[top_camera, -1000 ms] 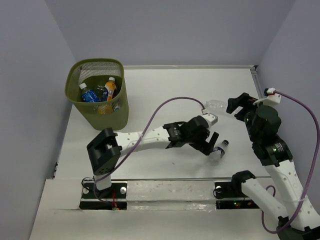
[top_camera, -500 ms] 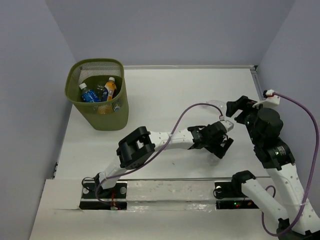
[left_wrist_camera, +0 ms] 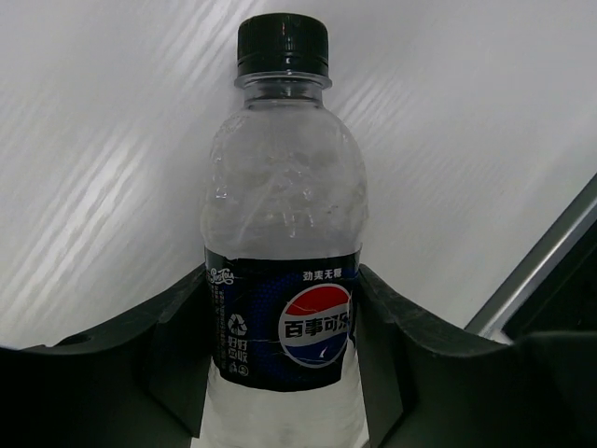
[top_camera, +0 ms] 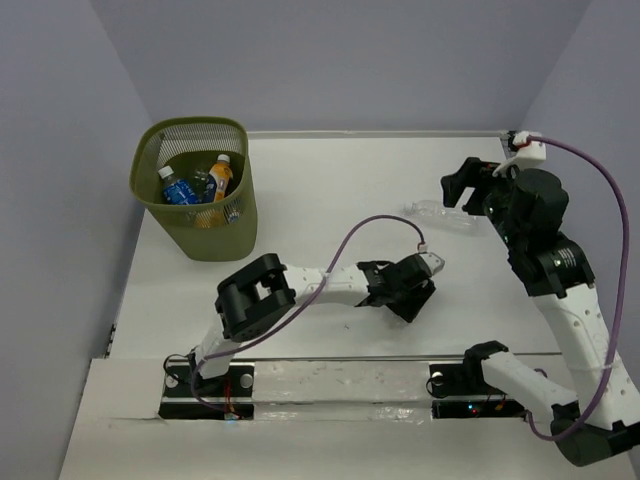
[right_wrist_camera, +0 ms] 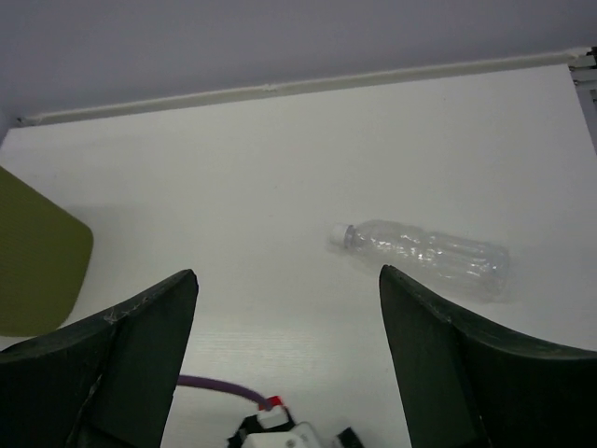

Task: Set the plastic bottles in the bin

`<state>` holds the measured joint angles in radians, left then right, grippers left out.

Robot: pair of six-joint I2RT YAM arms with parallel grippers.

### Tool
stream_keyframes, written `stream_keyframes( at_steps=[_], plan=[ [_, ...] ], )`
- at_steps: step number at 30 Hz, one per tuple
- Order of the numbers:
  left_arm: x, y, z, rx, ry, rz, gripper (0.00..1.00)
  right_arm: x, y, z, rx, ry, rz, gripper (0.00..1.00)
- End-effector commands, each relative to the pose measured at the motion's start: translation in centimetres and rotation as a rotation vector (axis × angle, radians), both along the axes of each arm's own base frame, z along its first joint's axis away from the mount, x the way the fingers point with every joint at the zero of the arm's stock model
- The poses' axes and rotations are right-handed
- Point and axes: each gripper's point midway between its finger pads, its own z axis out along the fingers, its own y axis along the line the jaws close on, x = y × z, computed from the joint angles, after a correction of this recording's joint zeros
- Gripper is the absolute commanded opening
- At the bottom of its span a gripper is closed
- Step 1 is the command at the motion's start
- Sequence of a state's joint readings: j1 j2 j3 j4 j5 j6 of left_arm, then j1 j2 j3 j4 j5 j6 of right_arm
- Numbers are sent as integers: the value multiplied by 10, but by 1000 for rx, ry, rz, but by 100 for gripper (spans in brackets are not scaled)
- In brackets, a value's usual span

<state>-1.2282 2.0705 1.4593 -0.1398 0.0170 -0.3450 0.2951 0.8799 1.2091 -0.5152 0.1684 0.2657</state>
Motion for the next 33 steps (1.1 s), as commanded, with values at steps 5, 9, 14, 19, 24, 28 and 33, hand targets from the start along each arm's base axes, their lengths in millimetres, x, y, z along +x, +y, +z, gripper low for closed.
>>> stream_keyframes(
  at_steps=[5, 9, 14, 19, 24, 28, 33],
  plan=[
    [12, 88, 126, -238, -142, 174, 46, 75, -14, -75, -475, 346, 29, 91],
    [20, 144, 175, -324, -213, 282, 46, 101, -16, -113, -682, 463, 131, 94],
    [33, 210, 233, -381, -394, 436, 48, 117, -13, -154, -858, 544, 285, 97],
    [34, 235, 262, -453, -448, 473, 49, 124, -30, -181, -973, 648, 262, 98],
    [37, 253, 279, -505, -504, 523, 50, 143, -22, -212, -1017, 715, 347, 98],
    [39, 267, 283, -496, -539, 557, 50, 162, -22, -238, -1043, 774, 394, 98],
    [44, 289, 304, -532, -610, 620, 51, 162, -25, -259, -974, 832, 463, 97]
  ],
)
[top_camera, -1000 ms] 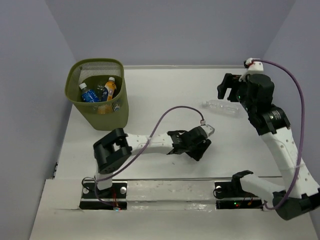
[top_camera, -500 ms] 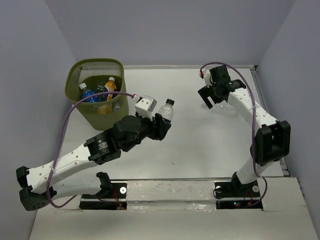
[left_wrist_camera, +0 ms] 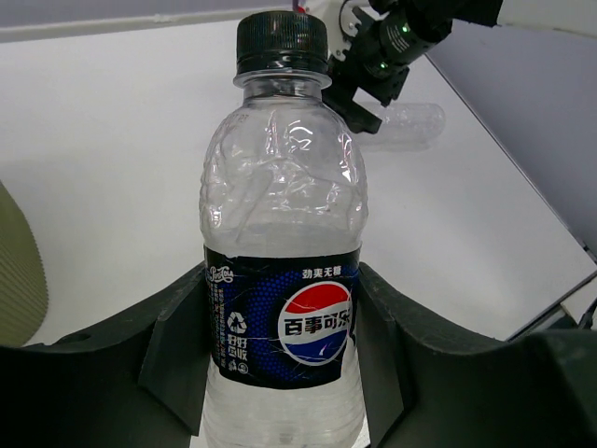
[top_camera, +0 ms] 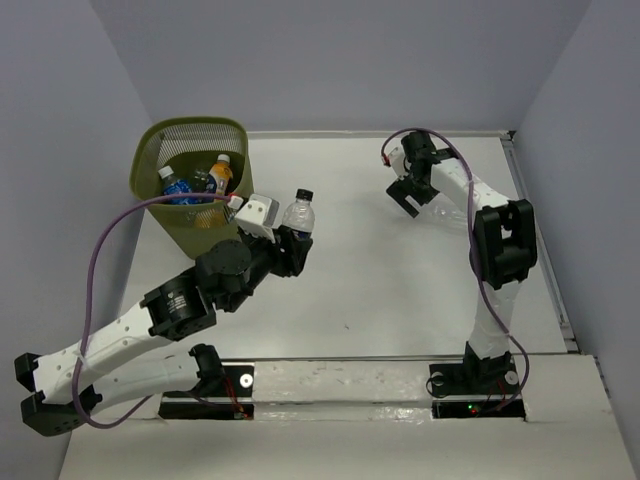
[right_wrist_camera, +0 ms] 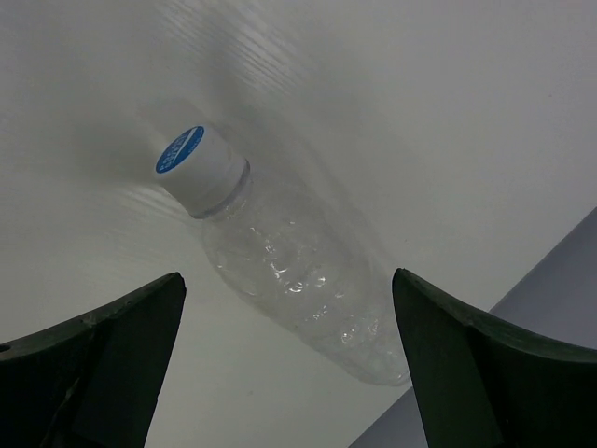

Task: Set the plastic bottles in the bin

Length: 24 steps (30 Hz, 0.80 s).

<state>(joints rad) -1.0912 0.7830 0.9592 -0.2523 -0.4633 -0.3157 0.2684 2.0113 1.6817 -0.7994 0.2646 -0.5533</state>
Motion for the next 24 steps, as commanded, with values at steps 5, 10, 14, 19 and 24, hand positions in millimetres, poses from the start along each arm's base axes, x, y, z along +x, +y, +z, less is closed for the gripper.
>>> stream_keyframes(
  at_steps=[5, 10, 14, 19, 24],
  plan=[
    [19, 33, 47, -49, -122, 144, 51, -11, -5, -22, 127, 147, 25, 96],
    [26, 26, 69, -65, -145, 138, 51, -1, -15, -44, 174, 146, -1, 86],
    [33, 34, 100, -101, -183, 183, 51, 1, -6, -56, 247, 165, 5, 71],
    [55, 50, 139, -169, -262, 313, 52, 9, 12, -51, 354, 101, 0, 44],
    [94, 67, 163, -188, -289, 443, 52, 26, 43, 7, 552, -111, -21, 32]
  ],
)
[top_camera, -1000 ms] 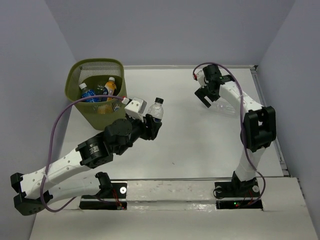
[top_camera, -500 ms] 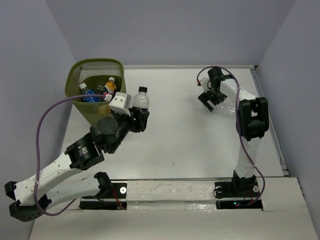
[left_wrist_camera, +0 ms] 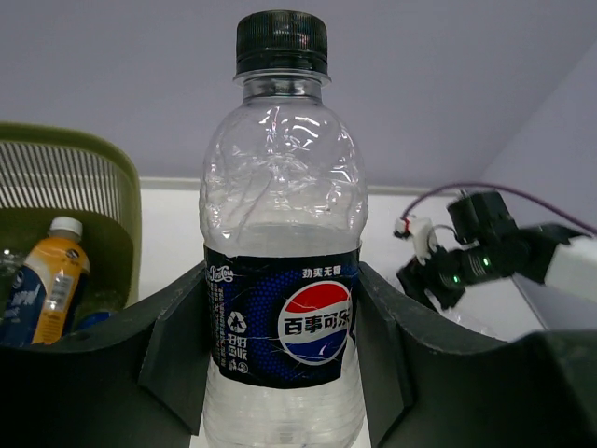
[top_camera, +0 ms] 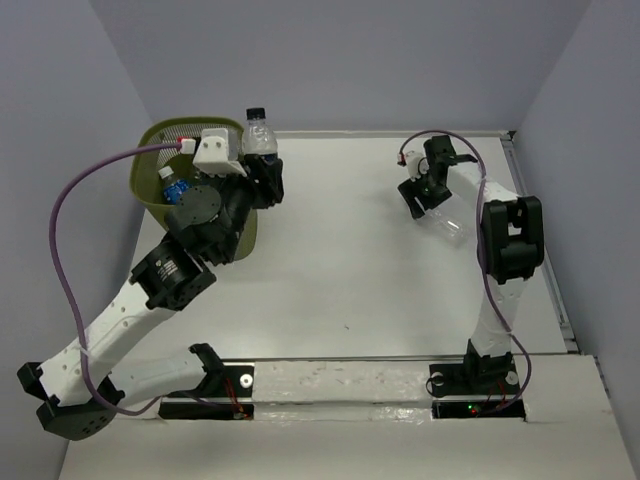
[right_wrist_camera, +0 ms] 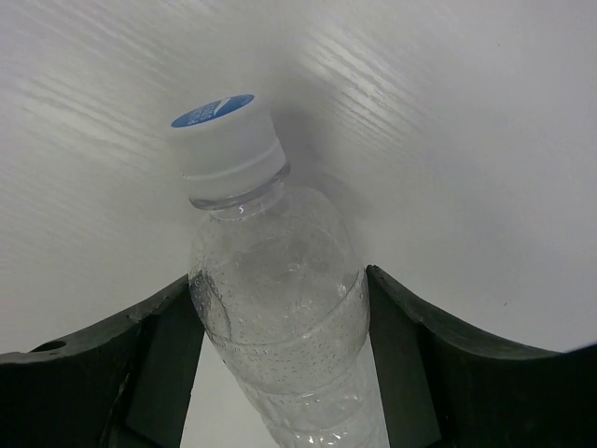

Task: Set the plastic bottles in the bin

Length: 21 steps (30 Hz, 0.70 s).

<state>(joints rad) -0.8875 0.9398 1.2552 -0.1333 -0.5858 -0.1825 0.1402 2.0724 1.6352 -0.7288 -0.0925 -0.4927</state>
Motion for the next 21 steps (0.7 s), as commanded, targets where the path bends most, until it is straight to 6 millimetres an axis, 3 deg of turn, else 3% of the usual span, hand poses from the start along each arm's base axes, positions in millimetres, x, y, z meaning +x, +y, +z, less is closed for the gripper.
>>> stream_keyframes(
  at_steps=[1, 2, 3, 4, 6, 7, 9, 10, 11, 14, 15, 16, 17, 18, 19, 21],
  plan=[
    [39, 35, 54, -118, -100, 177, 52, 17, 47, 72, 269, -248, -65, 32],
    [46, 40, 57, -125, -102, 189, 52, 25, 52, 88, 317, -322, -73, 32],
    [57, 44, 54, -121, -88, 216, 52, 16, 69, 113, 379, -366, -76, 29],
    [66, 63, 61, -145, -94, 276, 52, 5, 82, 114, 424, -360, -52, 29],
    [77, 80, 57, -149, -83, 337, 52, -2, 102, 136, 471, -433, -14, 29],
    [83, 87, 53, -151, -73, 357, 52, -14, 121, 156, 504, -470, 16, 28],
    [96, 110, 40, -169, -39, 404, 52, -26, 139, 170, 539, -501, 34, 28],
    [101, 113, 29, -166, -13, 401, 52, -36, 155, 193, 575, -555, 61, 28],
    [105, 129, 24, -177, -3, 439, 52, -45, 165, 197, 606, -554, 75, 28],
    [115, 148, 1, -165, 52, 496, 53, -69, 191, 230, 709, -599, 133, 28],
    [118, 155, -5, -159, 62, 516, 53, -82, 205, 255, 771, -640, 183, 28],
    [120, 171, -8, -167, 61, 559, 53, -94, 215, 264, 838, -617, 187, 28],
    [123, 178, -13, -171, 53, 579, 53, -104, 229, 286, 916, -654, 243, 28],
    [125, 185, -17, -168, 51, 602, 53, -115, 240, 296, 964, -650, 278, 27],
    [131, 198, -24, -163, 65, 638, 53, -140, 264, 312, 1049, -624, 368, 27],
    [138, 207, -33, -151, 86, 653, 56, -175, 299, 320, 1108, -587, 477, 27]
  ],
)
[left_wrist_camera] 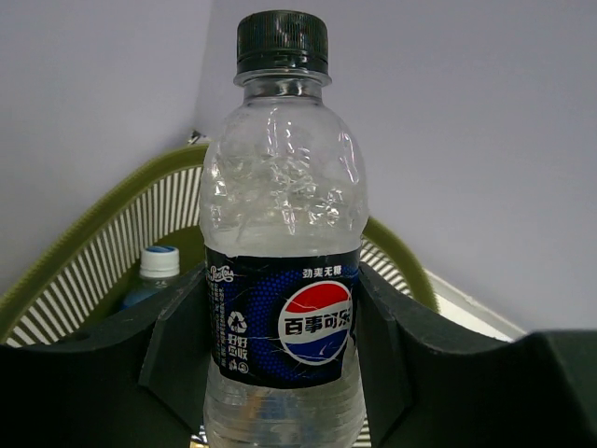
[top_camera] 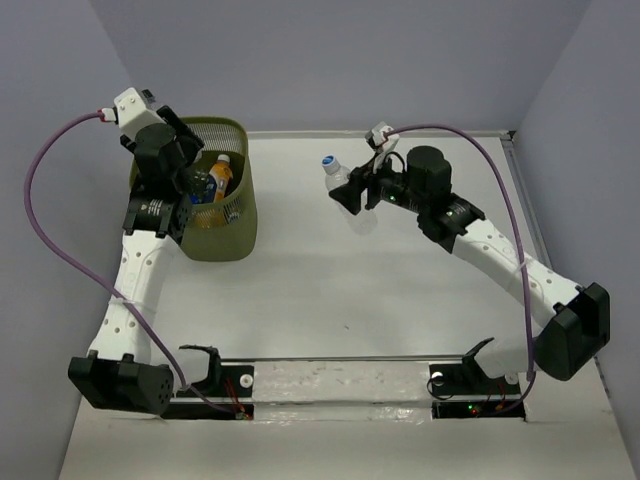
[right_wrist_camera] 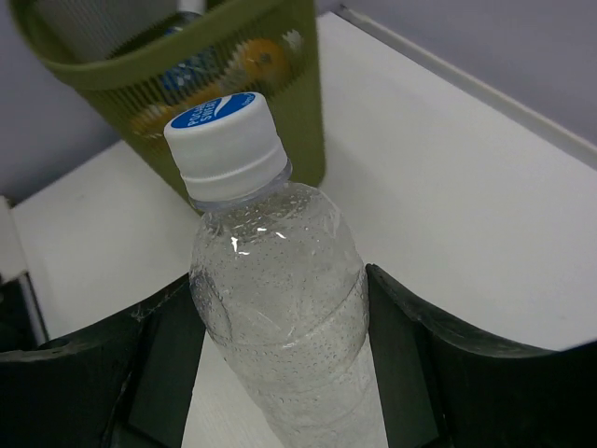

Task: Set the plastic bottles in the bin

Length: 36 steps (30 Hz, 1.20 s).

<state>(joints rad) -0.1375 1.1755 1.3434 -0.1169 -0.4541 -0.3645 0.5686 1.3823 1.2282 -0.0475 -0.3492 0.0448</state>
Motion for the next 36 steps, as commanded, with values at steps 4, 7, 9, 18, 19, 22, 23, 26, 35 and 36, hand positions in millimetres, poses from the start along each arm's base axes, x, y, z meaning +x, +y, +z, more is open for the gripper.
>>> stream_keyframes(
  at_steps=[4, 7, 9, 18, 19, 22, 23, 26, 35, 36],
  plan=[
    [29, 23, -35, -21, 80, 49, 91, -89, 97, 97, 258, -166, 321, 28],
    [24, 18, -35, -45, 72, 22, 99, -98, 106, 141, 345, -196, 344, 28],
    [18, 14, -28, -62, 51, 2, 99, -108, 119, 169, 410, -216, 398, 28],
    [-52, -5, 46, -145, -211, -127, 99, -90, 168, 222, 644, -197, 385, 28],
    [-71, -7, 63, -143, -272, -146, 99, -88, 169, 236, 675, -213, 382, 28],
    [-108, -14, 94, -147, -400, -205, 99, -63, 200, 221, 684, -173, 370, 28],
    [-116, -19, 100, -149, -427, -240, 99, -63, 201, 246, 724, -204, 384, 28],
    [-139, -35, 125, -133, -487, -317, 99, -37, 231, 244, 750, -206, 366, 28],
    [-159, -52, 141, -104, -520, -376, 99, 13, 285, 165, 759, -54, 271, 28],
    [-158, -53, 140, -101, -518, -380, 99, 16, 286, 160, 748, -43, 256, 29]
  ],
)
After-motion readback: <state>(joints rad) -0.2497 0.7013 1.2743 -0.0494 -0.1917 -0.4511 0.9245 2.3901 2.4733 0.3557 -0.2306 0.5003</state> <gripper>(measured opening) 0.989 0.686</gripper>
